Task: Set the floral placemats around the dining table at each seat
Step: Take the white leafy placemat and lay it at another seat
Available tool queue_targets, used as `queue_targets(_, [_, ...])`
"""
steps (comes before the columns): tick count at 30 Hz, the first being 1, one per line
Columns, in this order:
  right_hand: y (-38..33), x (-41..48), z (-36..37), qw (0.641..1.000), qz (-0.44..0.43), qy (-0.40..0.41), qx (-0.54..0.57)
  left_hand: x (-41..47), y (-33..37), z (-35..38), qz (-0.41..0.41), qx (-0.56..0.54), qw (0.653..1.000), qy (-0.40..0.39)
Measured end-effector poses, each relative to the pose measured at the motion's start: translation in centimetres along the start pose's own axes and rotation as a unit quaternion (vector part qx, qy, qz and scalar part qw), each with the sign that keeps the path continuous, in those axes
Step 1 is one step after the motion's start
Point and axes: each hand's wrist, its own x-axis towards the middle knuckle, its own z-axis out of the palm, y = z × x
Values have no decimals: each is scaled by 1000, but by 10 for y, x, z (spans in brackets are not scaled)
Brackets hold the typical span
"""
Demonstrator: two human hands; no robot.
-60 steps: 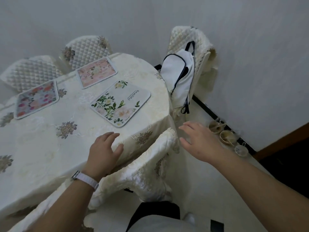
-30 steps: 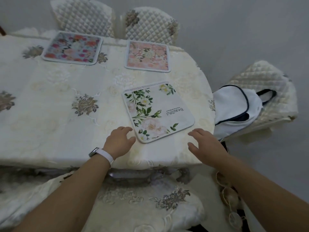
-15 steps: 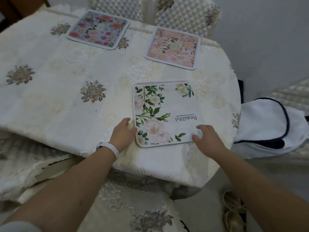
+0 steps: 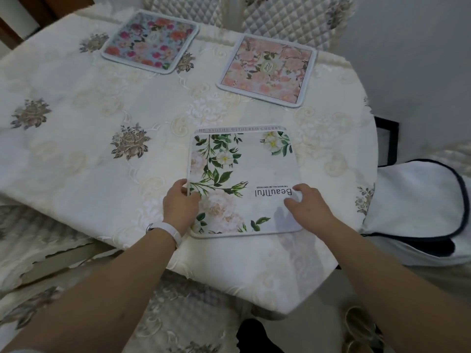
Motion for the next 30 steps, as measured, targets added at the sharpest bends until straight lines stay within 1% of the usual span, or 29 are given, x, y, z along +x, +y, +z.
queue_targets(4, [0, 10, -1, 1000, -5, 9, 7, 0, 3, 4, -7, -1, 1000, 14])
queue_targets(7, [-1, 13, -1, 999, -23, 38, 20, -5, 5, 4, -13, -9, 1000, 27])
queue_targets(10, [-2, 17, -6, 995, -28, 53, 75, -9, 8, 4, -43, -34, 998, 31])
queue_targets(16, [-1, 21, -18, 993, -26, 19, 110, -20, 19, 1, -78, -56, 995, 27])
queue_targets(20, [-7, 17, -20, 991, -39, 2, 128, -33, 22, -4, -104, -70, 992, 25])
queue_targets(26, [-21, 1, -17, 985, -82, -3, 153, -60, 20, -32, -75, -85, 993, 41])
queue_targets(30, [-38, -19, -8, 979, -106, -10, 172, -78, 9, -63, -89, -116, 987, 72])
